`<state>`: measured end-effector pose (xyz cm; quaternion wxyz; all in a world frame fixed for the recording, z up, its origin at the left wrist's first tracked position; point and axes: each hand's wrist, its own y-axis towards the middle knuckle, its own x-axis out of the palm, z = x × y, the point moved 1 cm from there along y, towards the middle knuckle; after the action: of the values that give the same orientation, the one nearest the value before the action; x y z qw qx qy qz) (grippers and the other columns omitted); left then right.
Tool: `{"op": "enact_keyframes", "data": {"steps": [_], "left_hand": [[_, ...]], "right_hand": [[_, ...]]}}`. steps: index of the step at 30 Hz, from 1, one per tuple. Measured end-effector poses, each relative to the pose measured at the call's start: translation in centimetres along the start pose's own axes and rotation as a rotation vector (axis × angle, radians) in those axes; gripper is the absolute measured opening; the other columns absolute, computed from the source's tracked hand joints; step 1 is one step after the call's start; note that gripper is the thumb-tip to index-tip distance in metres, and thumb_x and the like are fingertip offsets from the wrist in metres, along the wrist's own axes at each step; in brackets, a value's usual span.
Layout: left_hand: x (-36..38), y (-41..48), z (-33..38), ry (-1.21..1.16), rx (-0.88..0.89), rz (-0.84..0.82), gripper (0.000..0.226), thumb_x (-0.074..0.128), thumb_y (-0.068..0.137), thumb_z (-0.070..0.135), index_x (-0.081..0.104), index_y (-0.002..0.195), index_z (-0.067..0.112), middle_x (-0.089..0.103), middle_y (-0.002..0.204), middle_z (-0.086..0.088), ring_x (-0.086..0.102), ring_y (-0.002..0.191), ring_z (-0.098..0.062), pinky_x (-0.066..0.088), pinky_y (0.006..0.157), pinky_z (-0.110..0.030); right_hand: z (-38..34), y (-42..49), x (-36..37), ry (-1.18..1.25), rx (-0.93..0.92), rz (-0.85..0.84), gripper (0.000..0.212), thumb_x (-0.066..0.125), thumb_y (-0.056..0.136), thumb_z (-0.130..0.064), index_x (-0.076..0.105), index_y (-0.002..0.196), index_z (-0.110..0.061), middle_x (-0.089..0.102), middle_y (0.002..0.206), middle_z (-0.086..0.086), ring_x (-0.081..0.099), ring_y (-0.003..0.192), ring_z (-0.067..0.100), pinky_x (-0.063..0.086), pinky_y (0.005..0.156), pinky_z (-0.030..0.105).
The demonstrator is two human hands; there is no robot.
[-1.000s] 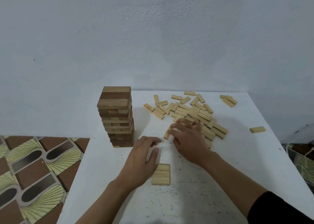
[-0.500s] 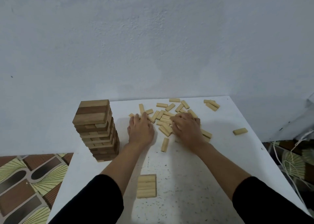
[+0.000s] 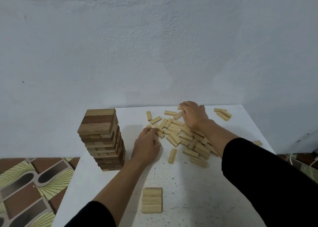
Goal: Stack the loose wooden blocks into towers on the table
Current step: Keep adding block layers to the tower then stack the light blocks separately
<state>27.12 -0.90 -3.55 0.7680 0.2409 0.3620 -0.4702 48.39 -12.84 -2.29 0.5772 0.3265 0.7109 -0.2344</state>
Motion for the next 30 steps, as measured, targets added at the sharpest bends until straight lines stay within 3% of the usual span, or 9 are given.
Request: {"op": "enact_keyframes", "data": {"steps": [3, 4, 7, 11, 13, 16, 21, 26, 30], "left_hand": [[-0.3, -0.3, 0.1, 0.000, 0.012, -0.019, 0.054, 0.049, 0.089, 0.004, 0.052, 0.142, 0.014, 0.051, 0.140, -0.005, 0.048, 0.127, -0.026, 0.041, 0.107, -0.045], [-0.5, -0.5, 0.1, 0.012, 0.019, -0.027, 0.054, 0.048, 0.090, 0.003, 0.050, 0.143, 0.012, 0.051, 0.140, -0.006, 0.048, 0.127, -0.026, 0.041, 0.107, -0.042], [-0.8, -1.0, 0.2, 0.046, 0.036, -0.033, 0.051, 0.045, 0.093, 0.001, 0.049, 0.143, 0.011, 0.054, 0.134, -0.007, 0.047, 0.123, -0.026, 0.042, 0.102, -0.037], [-0.8, -2.0, -0.4, 0.118, 0.068, -0.043, 0.047, 0.045, 0.092, -0.003, 0.058, 0.133, 0.016, 0.060, 0.121, -0.001, 0.049, 0.116, -0.023, 0.047, 0.093, -0.039], [-0.8, -2.5, -0.7, 0.145, 0.078, -0.033, 0.045, 0.047, 0.091, -0.004, 0.063, 0.128, 0.018, 0.063, 0.117, 0.002, 0.050, 0.114, -0.020, 0.049, 0.091, -0.039], [-0.6, -3.2, -1.0, 0.125, 0.093, -0.024, 0.038, 0.055, 0.091, 0.002, 0.066, 0.123, 0.019, 0.061, 0.116, 0.005, 0.053, 0.112, -0.017, 0.051, 0.090, -0.039], [-0.5, -3.3, -0.9, 0.154, 0.101, -0.005, 0.035, 0.067, 0.094, 0.028, 0.064, 0.129, 0.025, 0.051, 0.114, 0.009, 0.047, 0.111, -0.013, 0.051, 0.087, -0.034], [-0.3, -3.0, -0.5, 0.154, 0.085, 0.001, 0.038, 0.066, 0.095, 0.032, 0.063, 0.132, 0.020, 0.043, 0.119, 0.006, 0.038, 0.114, -0.012, 0.049, 0.091, -0.029], [-0.3, -3.8, -1.1, 0.193, 0.061, -0.014, 0.035, 0.058, 0.098, 0.032, 0.060, 0.132, 0.025, 0.032, 0.148, 0.000, 0.026, 0.138, -0.020, 0.044, 0.105, -0.038]], "right_hand": [[0.0, 0.8, 0.6, -0.054, 0.015, -0.125, 0.043, 0.029, 0.107, -0.020, 0.037, 0.149, -0.021, 0.037, 0.154, -0.004, 0.020, 0.150, 0.018, 0.027, 0.109, 0.051], [0.0, 0.8, 1.0, -0.062, 0.011, -0.122, 0.043, 0.031, 0.106, -0.019, 0.038, 0.149, -0.022, 0.039, 0.152, -0.003, 0.024, 0.148, 0.019, 0.028, 0.108, 0.050], [-0.2, 0.2, 1.5, -0.055, 0.004, 0.036, 0.038, 0.039, 0.103, -0.016, 0.057, 0.135, -0.023, 0.057, 0.129, -0.001, 0.049, 0.122, 0.022, 0.032, 0.097, 0.043], [0.3, -0.7, 1.6, 0.001, 0.041, 0.189, 0.032, 0.046, 0.098, -0.013, 0.075, 0.107, -0.022, 0.069, 0.091, -0.002, 0.058, 0.094, 0.025, 0.035, 0.087, 0.040], [0.5, -1.0, 1.5, 0.039, 0.068, 0.199, 0.030, 0.047, 0.097, -0.012, 0.076, 0.094, -0.019, 0.069, 0.084, -0.002, 0.059, 0.090, 0.025, 0.034, 0.085, 0.038], [0.5, -1.1, 1.3, 0.106, 0.105, 0.192, 0.028, 0.047, 0.095, -0.007, 0.072, 0.096, -0.019, 0.069, 0.090, -0.001, 0.057, 0.094, 0.024, 0.028, 0.082, 0.036], [0.1, -1.4, 1.0, 0.104, 0.076, 0.176, 0.037, 0.052, 0.092, -0.005, 0.060, 0.127, -0.015, 0.059, 0.117, 0.005, 0.058, 0.100, 0.027, 0.032, 0.091, 0.038], [-0.5, -4.1, 0.9, 0.329, 0.118, 0.368, 0.032, 0.052, 0.091, -0.002, 0.066, 0.119, -0.007, 0.058, 0.113, 0.006, 0.060, 0.096, 0.025, 0.048, 0.094, 0.045], [-3.0, -10.7, 0.2, 0.540, 0.146, 0.469, 0.016, 0.063, 0.092, -0.006, 0.070, 0.105, -0.012, 0.061, 0.103, -0.004, 0.062, 0.087, 0.009, 0.044, 0.077, 0.007]]}}
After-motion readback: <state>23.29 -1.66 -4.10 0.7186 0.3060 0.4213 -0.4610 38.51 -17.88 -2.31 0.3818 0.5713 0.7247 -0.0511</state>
